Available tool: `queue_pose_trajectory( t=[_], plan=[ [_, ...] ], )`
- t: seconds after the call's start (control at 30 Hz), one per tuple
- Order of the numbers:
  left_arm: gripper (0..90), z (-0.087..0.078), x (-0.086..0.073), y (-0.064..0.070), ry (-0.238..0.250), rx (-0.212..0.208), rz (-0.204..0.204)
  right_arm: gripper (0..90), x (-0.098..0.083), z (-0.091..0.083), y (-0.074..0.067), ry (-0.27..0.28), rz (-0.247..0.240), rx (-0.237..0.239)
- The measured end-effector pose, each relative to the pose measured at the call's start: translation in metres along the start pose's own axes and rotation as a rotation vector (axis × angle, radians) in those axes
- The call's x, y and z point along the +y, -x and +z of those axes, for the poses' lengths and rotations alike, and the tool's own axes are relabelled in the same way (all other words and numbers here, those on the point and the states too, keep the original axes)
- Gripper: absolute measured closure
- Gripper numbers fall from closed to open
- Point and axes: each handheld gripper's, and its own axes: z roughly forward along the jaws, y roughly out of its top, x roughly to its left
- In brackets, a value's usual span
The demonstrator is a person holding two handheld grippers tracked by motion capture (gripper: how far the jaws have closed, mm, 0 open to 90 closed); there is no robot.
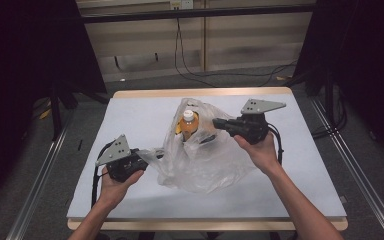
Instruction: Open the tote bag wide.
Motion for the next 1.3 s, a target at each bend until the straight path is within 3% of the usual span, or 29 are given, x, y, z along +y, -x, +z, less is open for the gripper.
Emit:
queue_pose_trajectory(
  t=[0.1,0.27,0.6,0.73,0.87,1.2,1.3],
  plan=[
    [90.0,0.002,-0.001,-0.008,-0.018,0.026,0.012,90.0,0.002,0.000,0.008,0.004,0.007,-0.001],
    [90.0,0.005,-0.004,-0.020,-0.023,0.049,-0.020,90.0,0.006,0.000,0.018,0.012,0.011,-0.010],
    [90.0,0.009,-0.004,-0.039,-0.022,0.086,-0.035,90.0,0.018,-0.009,0.041,0.051,0.027,-0.039],
    [90.0,0.008,-0.004,-0.049,-0.036,0.124,-0.036,90.0,0.022,-0.013,0.051,0.039,0.021,-0.070],
    [90.0,0.008,-0.007,-0.062,-0.032,0.142,-0.072,90.0,0.023,-0.014,0.065,0.018,0.025,-0.116],
    [90.0,0.000,-0.020,-0.080,-0.039,0.181,-0.117,90.0,0.014,-0.020,0.091,-0.013,0.061,-0.206],
    [90.0,-0.003,-0.022,-0.086,-0.044,0.221,-0.131,90.0,0.013,-0.022,0.096,-0.022,0.068,-0.229]
  ],
)
